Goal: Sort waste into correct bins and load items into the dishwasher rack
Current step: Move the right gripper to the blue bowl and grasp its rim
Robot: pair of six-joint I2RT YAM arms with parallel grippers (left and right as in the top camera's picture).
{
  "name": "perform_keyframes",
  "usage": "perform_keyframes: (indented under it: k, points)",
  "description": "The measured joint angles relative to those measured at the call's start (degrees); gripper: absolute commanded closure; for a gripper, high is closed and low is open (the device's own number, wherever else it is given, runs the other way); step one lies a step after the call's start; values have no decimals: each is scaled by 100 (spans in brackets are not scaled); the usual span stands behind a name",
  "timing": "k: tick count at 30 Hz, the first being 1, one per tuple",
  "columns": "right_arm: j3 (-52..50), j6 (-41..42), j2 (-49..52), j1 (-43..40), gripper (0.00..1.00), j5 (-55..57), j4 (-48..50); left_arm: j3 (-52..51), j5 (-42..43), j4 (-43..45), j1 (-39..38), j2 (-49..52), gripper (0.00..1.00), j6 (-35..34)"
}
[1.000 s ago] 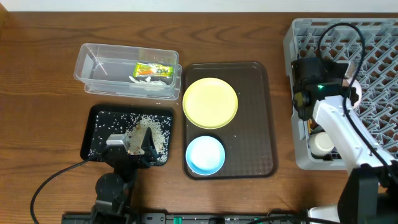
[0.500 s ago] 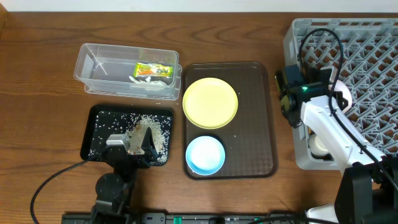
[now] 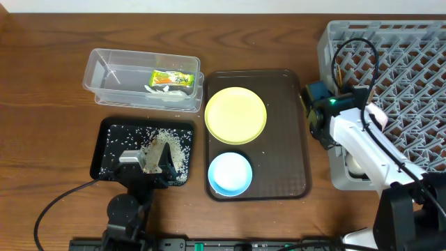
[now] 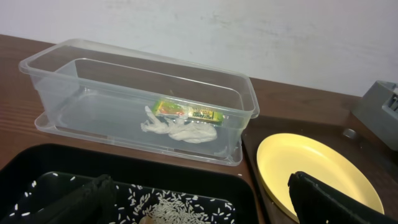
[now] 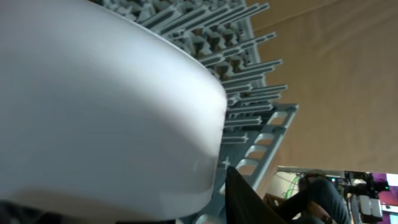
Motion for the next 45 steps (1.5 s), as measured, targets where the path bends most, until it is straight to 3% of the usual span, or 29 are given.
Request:
perform_keyframes:
  k: [7,15,19,29,39,45]
  points:
    - [0,131,-256,411,54,-457,-103,0,0,0,0,0,9,0]
    - [0,155,-1185,833,46,-1126,190,0,0,-2,0,0,9,0]
    - [0,129,-1659,957,56,-1947,590,0,0,0,0,0,9,0]
    - [-68,-562,-1641,1397,56,-5663,1427,0,0,0,0,0,9,0]
    - [-457,-798,-590,2352,56,-6387,1674,0,0,0,0,0,9,0]
    - [-457,-896,-52,2634,67,-6387,2072,0,0,0,0,0,9,0]
